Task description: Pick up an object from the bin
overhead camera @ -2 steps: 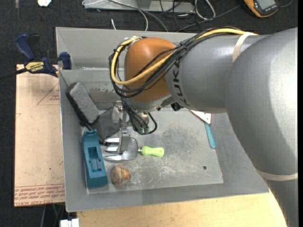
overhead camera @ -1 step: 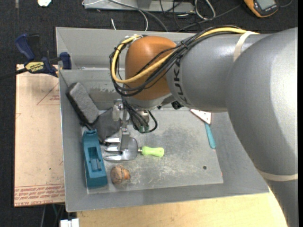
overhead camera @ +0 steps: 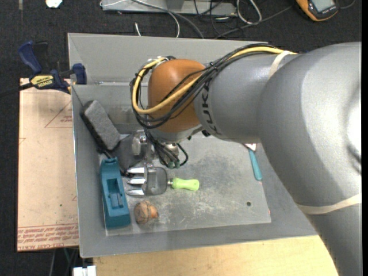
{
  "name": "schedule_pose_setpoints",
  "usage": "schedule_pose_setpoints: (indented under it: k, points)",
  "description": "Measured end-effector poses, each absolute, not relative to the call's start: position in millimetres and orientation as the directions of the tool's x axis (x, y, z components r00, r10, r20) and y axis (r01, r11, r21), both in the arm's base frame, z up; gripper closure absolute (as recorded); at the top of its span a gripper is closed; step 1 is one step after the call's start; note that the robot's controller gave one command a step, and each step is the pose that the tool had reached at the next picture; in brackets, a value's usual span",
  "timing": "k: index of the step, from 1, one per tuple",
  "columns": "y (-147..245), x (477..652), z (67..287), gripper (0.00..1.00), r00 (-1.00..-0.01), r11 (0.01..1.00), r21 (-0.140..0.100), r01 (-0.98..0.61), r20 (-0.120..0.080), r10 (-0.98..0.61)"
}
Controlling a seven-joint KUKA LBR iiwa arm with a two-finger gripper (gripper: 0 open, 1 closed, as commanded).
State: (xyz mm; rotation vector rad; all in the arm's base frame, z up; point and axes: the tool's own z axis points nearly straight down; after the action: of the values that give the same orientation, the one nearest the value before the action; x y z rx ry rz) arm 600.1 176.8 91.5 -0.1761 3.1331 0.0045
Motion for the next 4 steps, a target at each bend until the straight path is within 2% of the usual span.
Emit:
schedule_pose_setpoints:
  k: [1,3,4]
  points:
    - [177.4,596.1,71.1,0.00,-0.970,0.970,0.005,-0.242,-0.009,-0.242]
    - [178.4,597.5,72.5,0.00,-0.971,0.971,0.006,-0.237,-0.013,-0.237]
    - [178.9,599.3,75.2,1.00,-0.975,0.975,0.009,-0.221,-0.015,-0.221]
